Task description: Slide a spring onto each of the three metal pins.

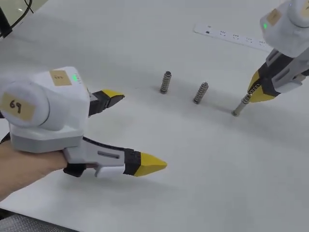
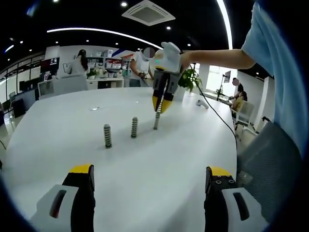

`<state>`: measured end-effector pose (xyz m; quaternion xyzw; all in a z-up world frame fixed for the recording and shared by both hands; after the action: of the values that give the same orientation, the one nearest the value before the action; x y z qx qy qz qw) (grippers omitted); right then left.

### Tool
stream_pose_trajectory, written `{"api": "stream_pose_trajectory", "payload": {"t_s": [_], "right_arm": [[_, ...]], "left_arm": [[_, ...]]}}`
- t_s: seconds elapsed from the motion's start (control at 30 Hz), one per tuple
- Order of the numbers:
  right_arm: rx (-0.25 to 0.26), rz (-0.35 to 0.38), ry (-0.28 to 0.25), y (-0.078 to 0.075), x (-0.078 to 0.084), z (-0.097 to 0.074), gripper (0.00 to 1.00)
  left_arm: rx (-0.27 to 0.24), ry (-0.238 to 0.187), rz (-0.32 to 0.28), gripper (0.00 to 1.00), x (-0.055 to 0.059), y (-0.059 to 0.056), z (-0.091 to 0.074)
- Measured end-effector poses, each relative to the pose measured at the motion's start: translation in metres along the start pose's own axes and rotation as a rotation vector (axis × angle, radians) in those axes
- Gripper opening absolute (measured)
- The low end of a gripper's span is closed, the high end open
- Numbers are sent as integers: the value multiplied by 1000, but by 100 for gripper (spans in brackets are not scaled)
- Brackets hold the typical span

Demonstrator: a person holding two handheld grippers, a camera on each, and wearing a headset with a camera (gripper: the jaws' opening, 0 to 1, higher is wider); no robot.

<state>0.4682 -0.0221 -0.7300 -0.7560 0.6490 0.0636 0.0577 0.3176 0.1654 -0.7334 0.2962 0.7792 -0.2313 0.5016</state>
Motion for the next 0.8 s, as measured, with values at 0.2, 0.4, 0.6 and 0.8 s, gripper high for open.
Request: {"api": "stream_pose_trajectory", "payload": {"t_s": [0.2, 0.4, 0.6, 0.8], "right_arm": [[-13, 9, 2, 0, 1, 9, 8], [-16, 11, 6, -1, 2, 19, 8], [-23, 13, 10, 0, 0, 27, 8], [-28, 18, 9, 1, -1, 33, 8]], "left_arm": [[1, -1, -8, 93, 0, 0, 1], [3, -2, -10, 92, 0, 0, 1], [2, 1, -17, 92, 2, 2, 1], [2, 5, -20, 92, 3, 3, 2]]}}
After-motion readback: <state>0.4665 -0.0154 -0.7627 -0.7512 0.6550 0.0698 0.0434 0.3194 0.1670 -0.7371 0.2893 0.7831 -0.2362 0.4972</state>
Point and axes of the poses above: the centre of the closed fingertips' face, and the gripper's own axes: z roughly forward along the fingers, y roughly to its left, x roughly out of its underside, the point moved 3 cm from there along -z, roughly backward along the fingers, and after that the axes turned 4 degrees about z, right-handed, at the moved point
